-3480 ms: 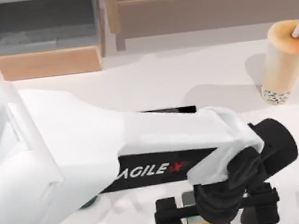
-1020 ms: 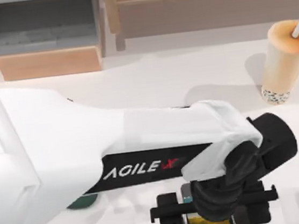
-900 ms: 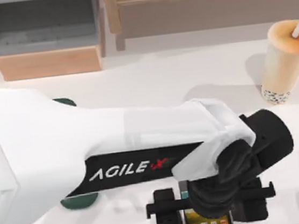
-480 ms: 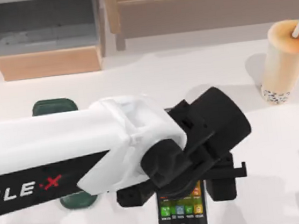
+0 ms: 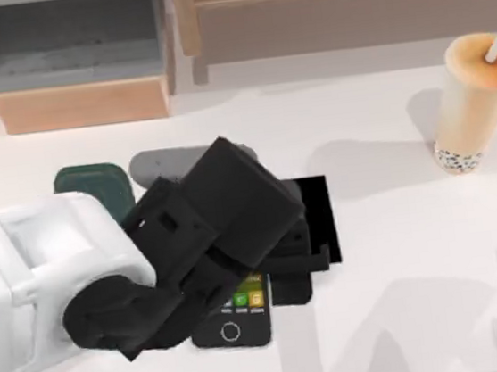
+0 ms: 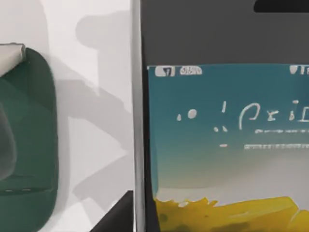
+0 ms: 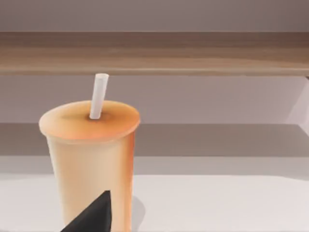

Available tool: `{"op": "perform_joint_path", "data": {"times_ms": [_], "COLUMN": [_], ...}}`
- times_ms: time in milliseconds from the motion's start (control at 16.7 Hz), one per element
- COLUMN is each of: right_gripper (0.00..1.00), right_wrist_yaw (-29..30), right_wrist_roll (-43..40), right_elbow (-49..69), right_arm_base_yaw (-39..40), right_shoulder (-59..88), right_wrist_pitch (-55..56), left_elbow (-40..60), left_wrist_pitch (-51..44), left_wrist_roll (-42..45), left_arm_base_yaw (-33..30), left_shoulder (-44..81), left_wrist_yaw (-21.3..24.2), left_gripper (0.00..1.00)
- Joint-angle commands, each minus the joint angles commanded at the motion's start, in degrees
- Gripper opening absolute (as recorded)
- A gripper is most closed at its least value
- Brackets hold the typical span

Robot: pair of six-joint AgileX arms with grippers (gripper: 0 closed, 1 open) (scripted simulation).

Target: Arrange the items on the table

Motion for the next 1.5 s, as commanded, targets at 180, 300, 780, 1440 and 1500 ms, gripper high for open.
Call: {"op": "perform_joint_path", "data": {"times_ms": [180, 300, 780, 1440, 1500], "right_gripper": [1.0, 1.0, 1.0, 1.0, 1.0], "right_wrist_yaw": [0.0, 0.0, 0.0, 0.0, 0.0], "right_wrist_roll": [0.0, 0.0, 0.0, 0.0, 0.0], "right_elbow": [0.0, 0.0, 0.0, 0.0, 0.0], "right_arm_base_yaw": [0.0, 0.0, 0.0, 0.0, 0.0], "right_shoulder": [0.0, 0.0, 0.0, 0.0, 0.0], "right_wrist_pitch": [0.0, 0.0, 0.0, 0.0, 0.0], "left_elbow": [-4.88, -7.73, -22.46, -21.89, -21.53], "left_wrist_pitch": [3.23, 5.38, 14.86, 14.49, 14.33], "left_wrist_roll": [4.01, 6.48, 18.25, 20.83, 21.52], "left_arm_base_yaw": [1.16, 1.75, 5.07, 4.7, 4.57], "left_shoulder": [-6.54, -11.22, -32.33, -35.66, -36.61], "left_wrist_yaw": [-3.94, -6.07, -17.83, -20.41, -21.06], "left_gripper": [0.0, 0.0, 0.0, 0.0, 0.0]}}
